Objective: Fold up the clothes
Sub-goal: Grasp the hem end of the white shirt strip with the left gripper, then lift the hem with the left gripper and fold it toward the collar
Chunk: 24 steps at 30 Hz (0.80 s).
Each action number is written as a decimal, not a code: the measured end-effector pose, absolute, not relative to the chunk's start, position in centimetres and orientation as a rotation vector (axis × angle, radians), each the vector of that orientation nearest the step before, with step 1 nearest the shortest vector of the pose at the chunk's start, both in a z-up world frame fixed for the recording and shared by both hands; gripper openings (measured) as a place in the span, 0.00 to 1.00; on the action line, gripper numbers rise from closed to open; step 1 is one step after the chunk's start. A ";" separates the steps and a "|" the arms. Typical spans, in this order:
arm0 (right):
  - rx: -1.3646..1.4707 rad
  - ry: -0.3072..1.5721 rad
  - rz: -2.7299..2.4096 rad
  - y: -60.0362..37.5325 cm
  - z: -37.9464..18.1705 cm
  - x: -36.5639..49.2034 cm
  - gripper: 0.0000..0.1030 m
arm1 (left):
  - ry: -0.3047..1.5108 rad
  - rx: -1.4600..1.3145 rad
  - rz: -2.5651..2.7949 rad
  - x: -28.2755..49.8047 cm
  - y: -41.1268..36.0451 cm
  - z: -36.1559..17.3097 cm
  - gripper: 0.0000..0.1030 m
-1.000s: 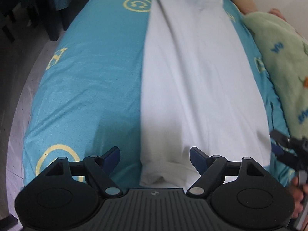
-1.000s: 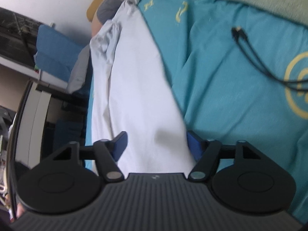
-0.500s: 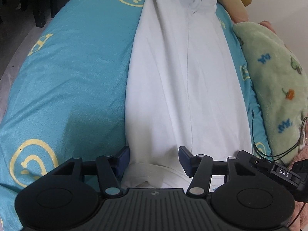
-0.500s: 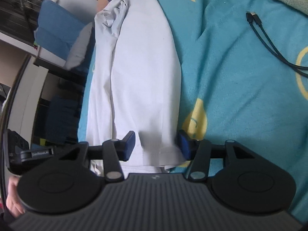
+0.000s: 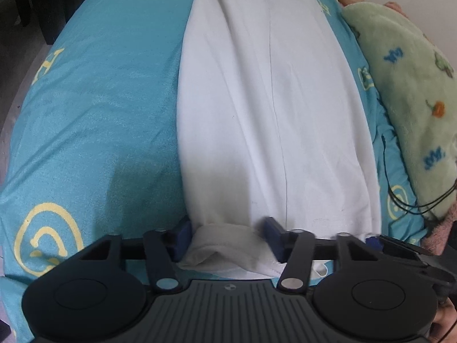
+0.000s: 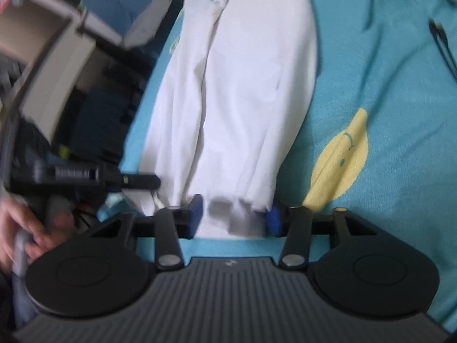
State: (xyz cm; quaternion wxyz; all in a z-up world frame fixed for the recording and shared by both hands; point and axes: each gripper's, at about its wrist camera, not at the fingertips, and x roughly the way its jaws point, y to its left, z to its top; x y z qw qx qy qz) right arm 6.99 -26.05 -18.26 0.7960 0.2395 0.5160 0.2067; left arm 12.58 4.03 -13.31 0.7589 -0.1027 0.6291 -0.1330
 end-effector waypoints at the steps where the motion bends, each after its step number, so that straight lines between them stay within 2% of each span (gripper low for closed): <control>1: 0.497 1.123 0.447 -25.5 -18.3 6.7 0.23 | 1.368 -0.232 -0.289 12.5 4.1 -13.1 0.38; 2: 0.480 1.138 0.450 -25.0 -18.3 6.4 0.08 | 1.365 -0.242 -0.288 12.5 4.2 -12.9 0.36; 4: 0.447 1.127 0.442 -24.7 -17.7 6.2 0.05 | 1.356 -0.267 -0.281 12.3 4.6 -12.4 0.20; 6: 0.456 1.099 0.428 -24.9 -16.8 6.2 0.04 | 1.332 -0.287 -0.291 12.0 4.7 -11.5 0.13; 12: 0.555 0.974 0.395 -28.0 -12.2 6.1 0.04 | 1.204 -0.483 -0.295 11.0 6.4 -7.1 0.10; 19: 0.492 0.842 0.396 -28.8 -5.9 3.6 0.04 | 1.053 -0.601 -0.307 10.7 9.7 -1.2 0.09; 24: 0.477 0.882 0.385 -27.7 -7.2 2.2 0.06 | 1.059 -0.539 -0.256 9.2 10.1 -3.3 0.09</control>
